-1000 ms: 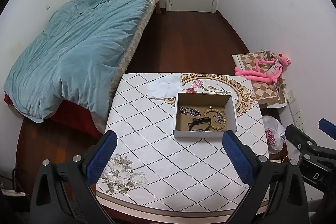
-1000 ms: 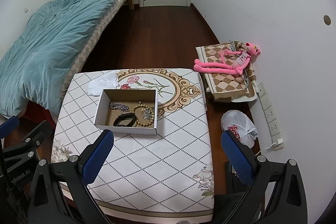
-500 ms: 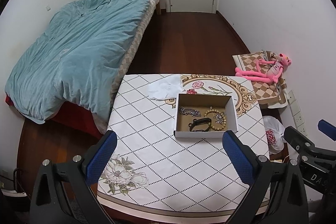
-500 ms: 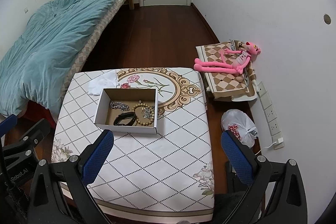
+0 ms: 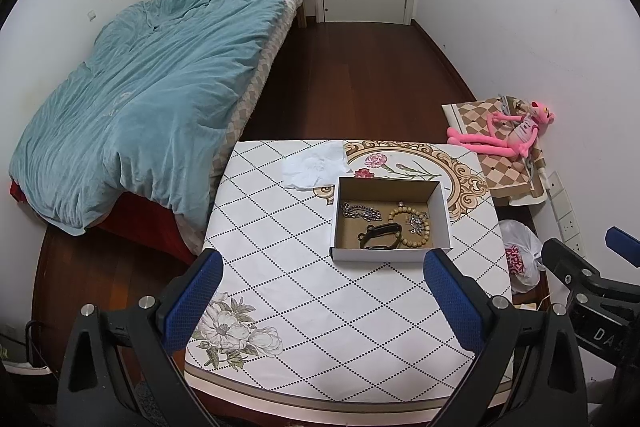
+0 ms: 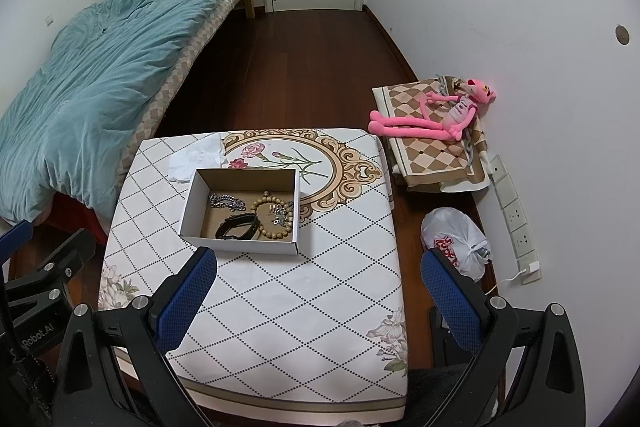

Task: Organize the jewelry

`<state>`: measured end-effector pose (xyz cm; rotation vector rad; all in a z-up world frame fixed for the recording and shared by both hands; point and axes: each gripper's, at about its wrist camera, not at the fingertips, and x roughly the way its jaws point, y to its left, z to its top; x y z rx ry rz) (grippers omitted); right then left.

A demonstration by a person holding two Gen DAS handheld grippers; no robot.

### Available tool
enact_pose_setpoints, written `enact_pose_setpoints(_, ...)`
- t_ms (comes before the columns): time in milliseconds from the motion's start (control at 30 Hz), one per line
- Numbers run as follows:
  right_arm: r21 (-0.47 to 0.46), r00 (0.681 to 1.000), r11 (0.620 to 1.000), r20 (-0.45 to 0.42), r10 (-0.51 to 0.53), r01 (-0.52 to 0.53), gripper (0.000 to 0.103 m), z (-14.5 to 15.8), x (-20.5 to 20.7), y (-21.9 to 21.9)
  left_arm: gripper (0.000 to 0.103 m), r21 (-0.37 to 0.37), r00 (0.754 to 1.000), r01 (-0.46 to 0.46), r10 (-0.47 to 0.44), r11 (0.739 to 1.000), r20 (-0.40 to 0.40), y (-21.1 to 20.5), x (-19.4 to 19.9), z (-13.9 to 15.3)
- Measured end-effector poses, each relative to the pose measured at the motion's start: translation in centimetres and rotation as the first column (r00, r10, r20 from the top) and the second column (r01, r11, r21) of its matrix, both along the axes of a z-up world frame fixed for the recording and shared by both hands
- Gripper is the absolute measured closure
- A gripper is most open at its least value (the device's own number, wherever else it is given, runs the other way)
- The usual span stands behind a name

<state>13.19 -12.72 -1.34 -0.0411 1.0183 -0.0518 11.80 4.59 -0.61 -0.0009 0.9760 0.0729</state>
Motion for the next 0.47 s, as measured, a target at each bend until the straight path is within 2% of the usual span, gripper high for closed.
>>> enact_pose_setpoints(467, -0.001, 1.000, 1.000, 0.000, 0.000, 0.000, 0.000, 0.00, 0.04, -0.02, 0.001, -0.015, 1.000, 0.004, -0.004, 1.000, 0.008, 0.07, -0.30, 0.15)
